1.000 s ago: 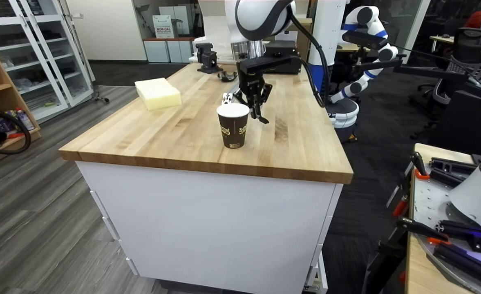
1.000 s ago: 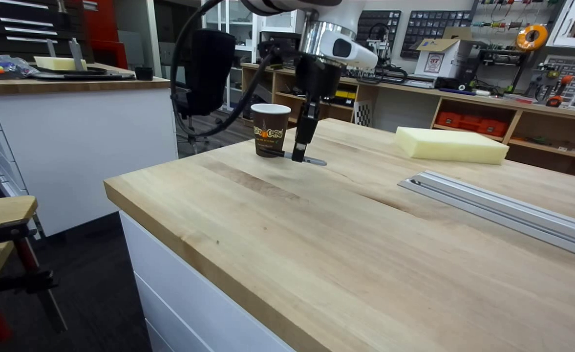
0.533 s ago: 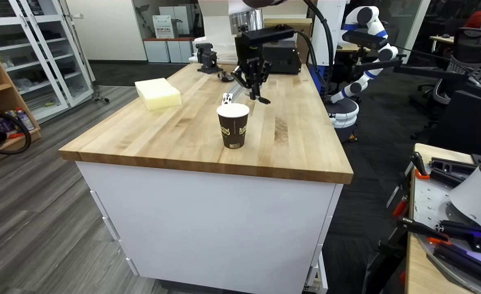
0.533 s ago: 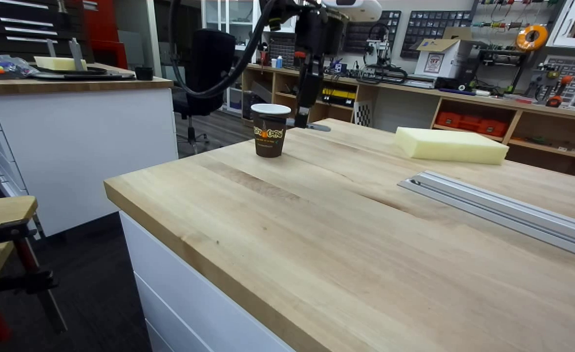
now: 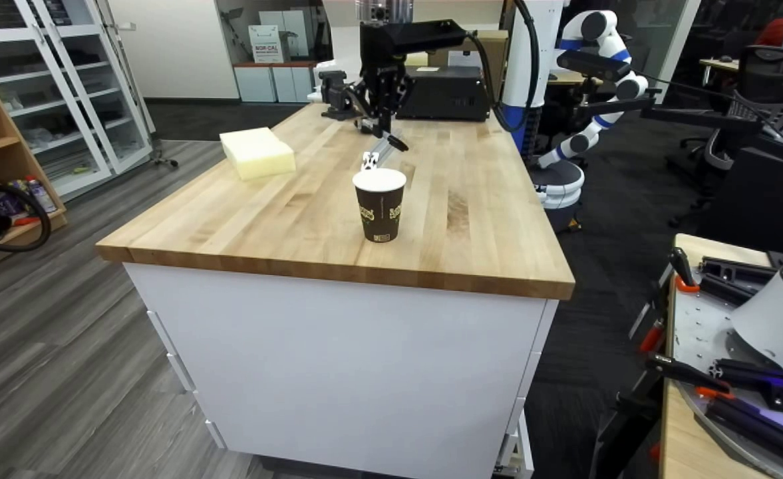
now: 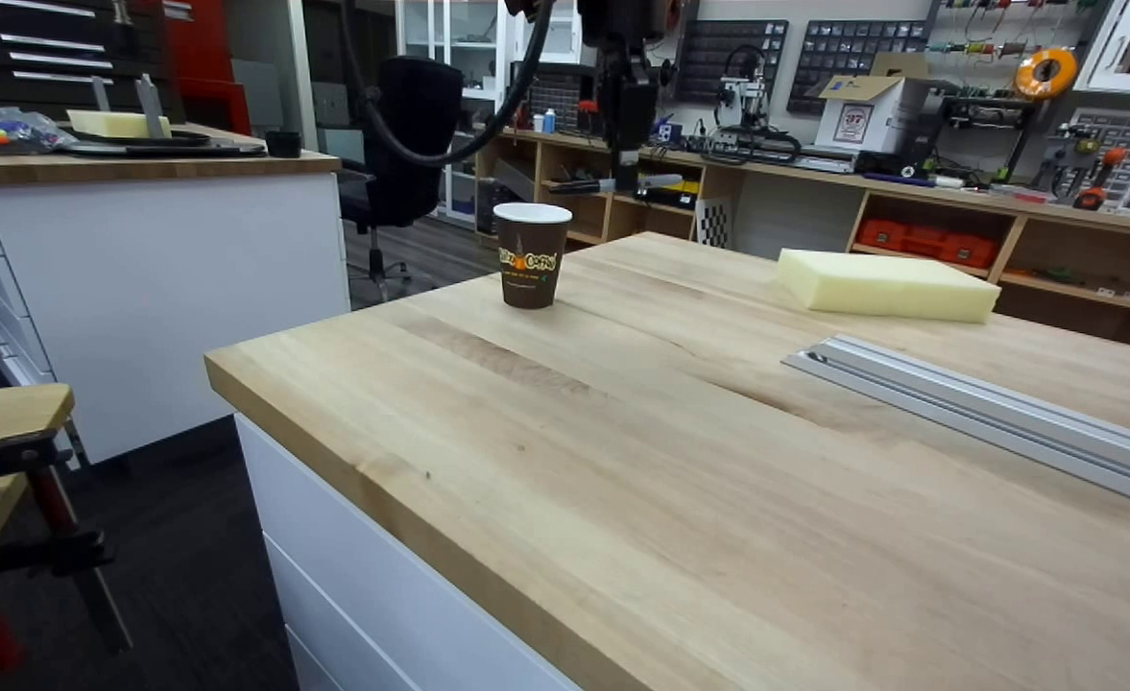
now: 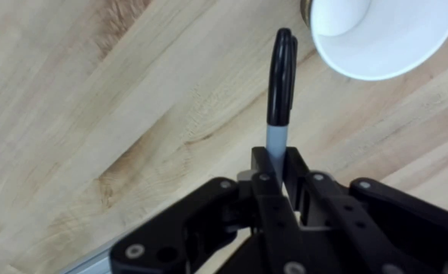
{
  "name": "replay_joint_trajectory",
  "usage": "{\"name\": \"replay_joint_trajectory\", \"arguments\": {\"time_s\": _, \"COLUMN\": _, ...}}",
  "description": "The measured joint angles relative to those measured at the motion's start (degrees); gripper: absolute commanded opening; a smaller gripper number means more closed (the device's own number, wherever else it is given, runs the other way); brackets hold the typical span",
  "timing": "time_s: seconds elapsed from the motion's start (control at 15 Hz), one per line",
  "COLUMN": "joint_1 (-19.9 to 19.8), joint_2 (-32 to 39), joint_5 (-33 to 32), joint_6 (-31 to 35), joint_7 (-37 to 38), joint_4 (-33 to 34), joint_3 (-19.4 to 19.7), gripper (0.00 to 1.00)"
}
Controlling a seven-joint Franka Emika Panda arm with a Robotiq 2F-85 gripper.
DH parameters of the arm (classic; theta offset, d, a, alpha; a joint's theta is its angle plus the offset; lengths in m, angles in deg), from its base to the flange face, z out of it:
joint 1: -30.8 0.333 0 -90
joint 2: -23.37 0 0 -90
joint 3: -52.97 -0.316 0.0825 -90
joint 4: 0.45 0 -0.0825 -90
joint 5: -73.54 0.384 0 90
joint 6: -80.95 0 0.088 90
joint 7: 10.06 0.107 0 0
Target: Pick up the pen from the countertop and put it in the brown cup
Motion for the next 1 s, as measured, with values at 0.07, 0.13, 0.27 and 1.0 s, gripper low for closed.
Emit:
{"name": "replay_joint_trajectory", "arguments": {"time_s": 0.07, "joint_1": -0.02, "joint_2": -0.05, "joint_5": 0.36, "joint_6": 3.44, "joint_7": -0.04, "joint_4": -0.78, "joint_3": -0.29, "gripper": 0.03}}
{"name": "replay_joint_trajectory", "arguments": {"time_s": 0.13, "joint_1": -0.12, "joint_2": -0.05, "joint_5": 1.16, "joint_6": 6.74, "joint_7": -0.32, "joint_4": -1.66, "joint_3": -0.54, "gripper": 0.03}}
{"name": "replay_joint_trajectory", "arguments": {"time_s": 0.27, "joint_1": -0.73, "joint_2": -0.09, "joint_5": 3.57, "joint_6": 12.05, "joint_7": -2.82, "joint_4": -3.19, "joint_3": -0.66, "gripper": 0.03}}
{"name": "replay_joint_trajectory", "arguments": {"time_s": 1.0, "joint_1": -5.7, "joint_2": -3.17, "joint_5": 12.7, "joint_6": 13.46, "joint_7": -22.52, "joint_4": -3.9, "joint_3": -1.97, "gripper": 0.03}}
